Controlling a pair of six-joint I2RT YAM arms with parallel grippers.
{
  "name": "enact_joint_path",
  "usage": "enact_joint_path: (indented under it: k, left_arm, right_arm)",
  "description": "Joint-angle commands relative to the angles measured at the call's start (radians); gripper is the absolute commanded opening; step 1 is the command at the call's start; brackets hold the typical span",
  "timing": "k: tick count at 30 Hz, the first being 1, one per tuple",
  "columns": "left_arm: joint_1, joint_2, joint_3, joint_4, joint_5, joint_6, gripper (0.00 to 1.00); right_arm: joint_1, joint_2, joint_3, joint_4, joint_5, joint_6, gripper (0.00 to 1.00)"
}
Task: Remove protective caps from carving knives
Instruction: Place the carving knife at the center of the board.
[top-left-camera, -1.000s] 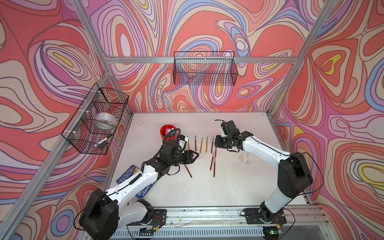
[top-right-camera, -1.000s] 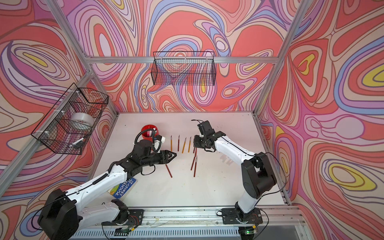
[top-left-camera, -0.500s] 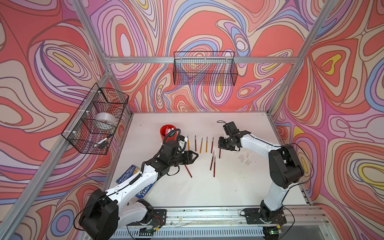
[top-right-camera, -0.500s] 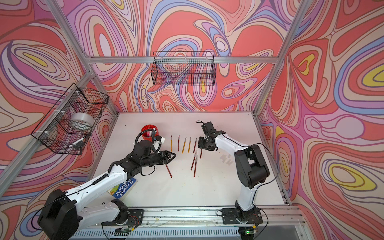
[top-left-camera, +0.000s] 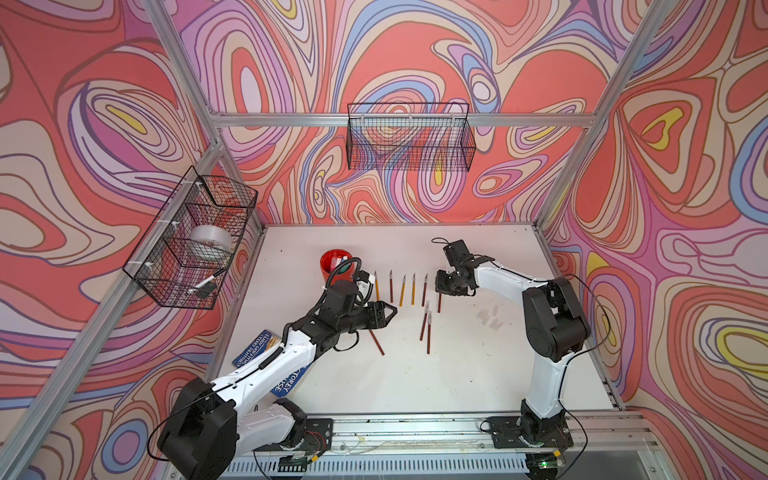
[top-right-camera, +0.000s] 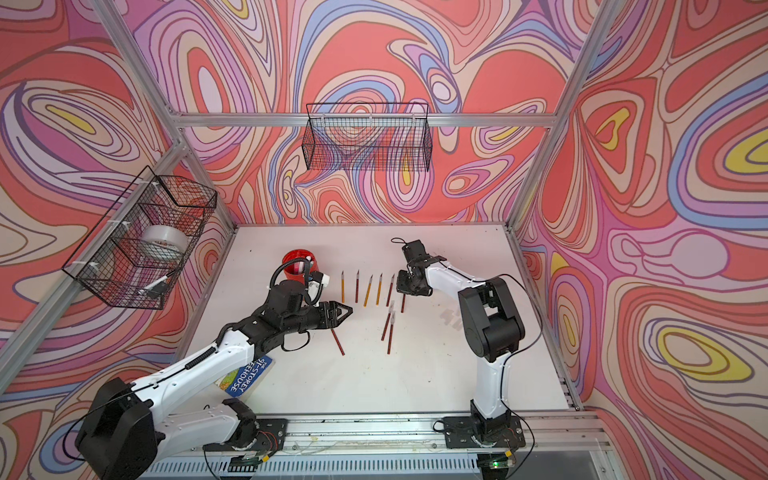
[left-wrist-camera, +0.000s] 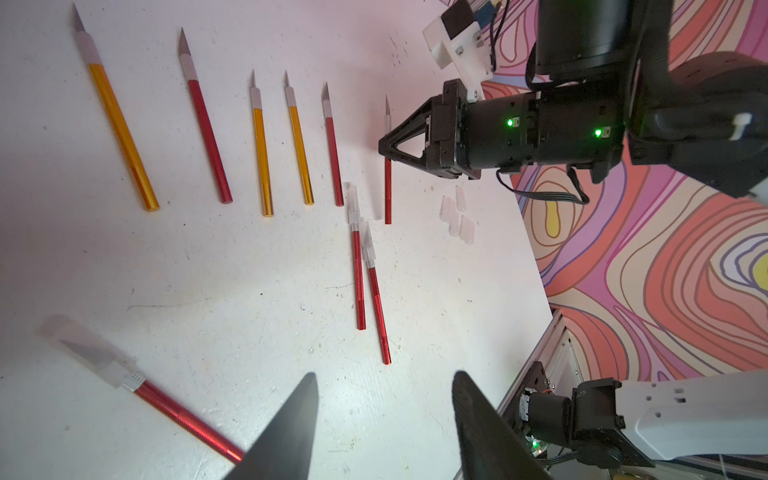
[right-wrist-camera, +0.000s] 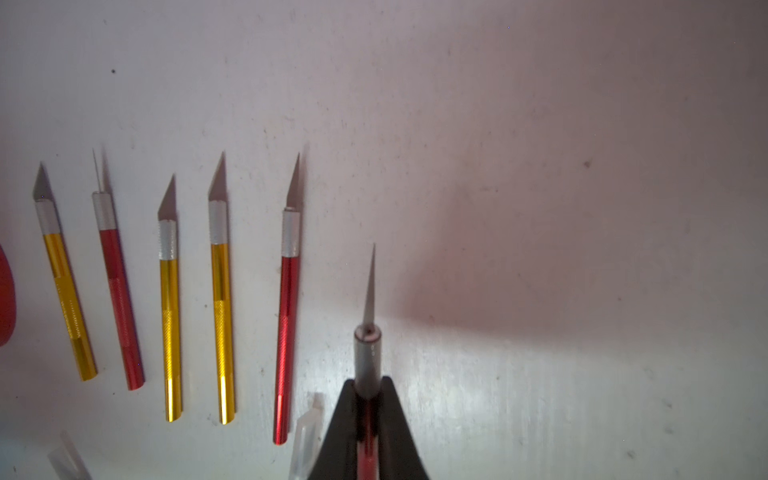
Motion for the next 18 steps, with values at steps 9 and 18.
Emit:
enact_joint_path:
  k: [9, 18]
  left_arm:
    - [0.008, 0.01, -0.006, -0.027, -0.01, 0.023, 0.56]
    - [0.009, 0.025, 0.015, -0.041, -0.003, 0.031, 0.56]
  right_arm:
    - [-0.024, 0.103, 0.096, -0.031, 0.016, -0.017, 0.01]
    - [-0.041, 0.168, 0.157, -0.051, 0.02, -0.023, 0.08]
